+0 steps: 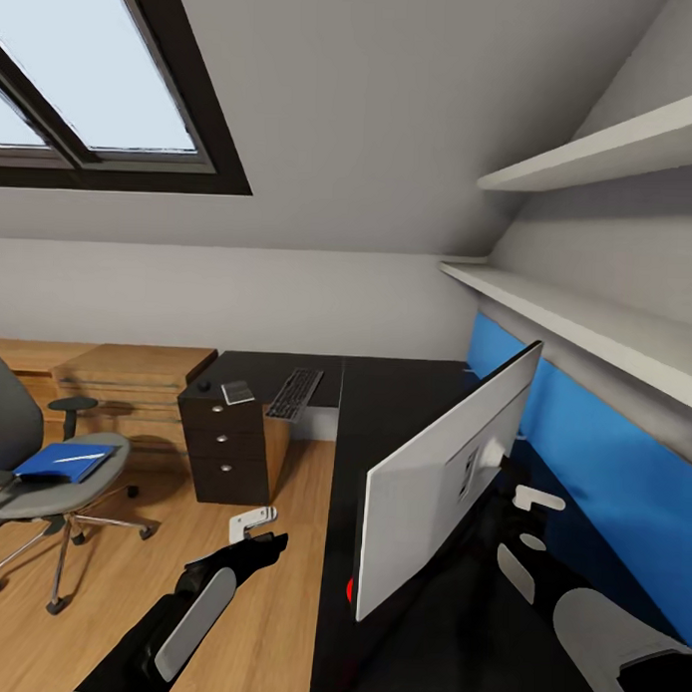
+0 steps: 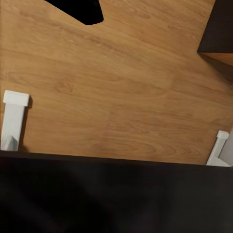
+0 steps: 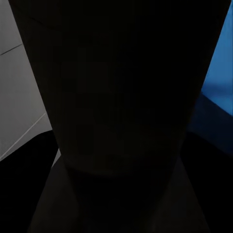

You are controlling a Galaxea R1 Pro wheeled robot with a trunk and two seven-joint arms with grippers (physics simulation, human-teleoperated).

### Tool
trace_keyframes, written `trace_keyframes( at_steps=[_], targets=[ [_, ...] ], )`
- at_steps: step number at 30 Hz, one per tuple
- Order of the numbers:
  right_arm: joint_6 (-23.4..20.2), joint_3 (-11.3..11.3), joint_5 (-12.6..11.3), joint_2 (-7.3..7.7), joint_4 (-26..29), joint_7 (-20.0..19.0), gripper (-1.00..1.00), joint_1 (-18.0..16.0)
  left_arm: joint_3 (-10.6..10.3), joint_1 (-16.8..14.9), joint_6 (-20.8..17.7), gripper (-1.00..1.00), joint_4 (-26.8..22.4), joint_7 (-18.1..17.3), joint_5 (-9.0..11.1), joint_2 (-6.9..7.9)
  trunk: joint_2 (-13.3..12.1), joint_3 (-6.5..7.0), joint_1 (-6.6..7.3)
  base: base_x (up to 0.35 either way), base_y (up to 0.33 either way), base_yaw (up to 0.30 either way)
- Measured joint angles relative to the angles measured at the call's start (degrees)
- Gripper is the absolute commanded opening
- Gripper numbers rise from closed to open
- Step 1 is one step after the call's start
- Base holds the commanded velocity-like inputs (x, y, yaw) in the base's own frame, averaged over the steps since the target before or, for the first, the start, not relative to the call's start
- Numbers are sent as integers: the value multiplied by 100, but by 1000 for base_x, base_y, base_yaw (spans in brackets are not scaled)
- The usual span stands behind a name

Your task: In the bedroom, organize the workspace by keeping the computer under the desk, ensuring the monitor is on the desk, placing the keyboard on the desk next to the monitor, placing the mouse on the desk next to the keyboard, moving the folder from the swivel chair onto the desk next to the mouse, stacking the notebook on top of the folder with the pen on top of the notebook, and positioning the swivel chair next to the desk.

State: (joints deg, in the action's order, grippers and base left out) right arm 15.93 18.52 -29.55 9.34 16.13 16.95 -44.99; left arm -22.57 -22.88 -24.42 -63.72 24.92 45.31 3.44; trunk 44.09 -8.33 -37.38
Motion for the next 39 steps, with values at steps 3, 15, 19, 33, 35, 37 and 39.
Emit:
trace_keyframes(
  at_steps=[3, 15, 19, 33, 35, 37, 39],
  targets=[
    [-2, 15, 4, 2, 0, 1, -100, 0, 0, -1, 0, 100, 0, 0, 1, 0, 0, 0, 0, 302, 0, 0],
    [-2, 7, 8, 2, 1, 1, -100, -1, 0, 0, 1, 100, 1, -3, 0, -6, 0, 0, 0, 310, -56, 0],
    [0, 5, 6, 2, 0, 2, -100, -1, -1, 0, 1, 100, 1, -7, 0, -3, 0, 0, 0, 268, -202, 0],
    [-2, 12, 4, 0, 0, 1, -100, 0, 0, 0, 0, 100, 0, -3, 7, -8, -1, 0, -3, 64, -70, 0],
    [0, 4, 4, 2, 0, 1, -100, 0, 0, 0, 0, 100, 0, -3, 8, -8, -1, 0, -3, 2, -3, 0],
    [-1, 10, 5, 2, 1, 1, -100, 0, 0, -2, 0, 100, 0, -5, 8, -8, -1, 0, -3, 1, -1, 0],
    [0, 6, 3, 3, 0, 1, -100, 0, 0, -1, 0, 100, 0, -6, 8, -8, -1, 0, -3, 0, 0, 0]
  ],
)
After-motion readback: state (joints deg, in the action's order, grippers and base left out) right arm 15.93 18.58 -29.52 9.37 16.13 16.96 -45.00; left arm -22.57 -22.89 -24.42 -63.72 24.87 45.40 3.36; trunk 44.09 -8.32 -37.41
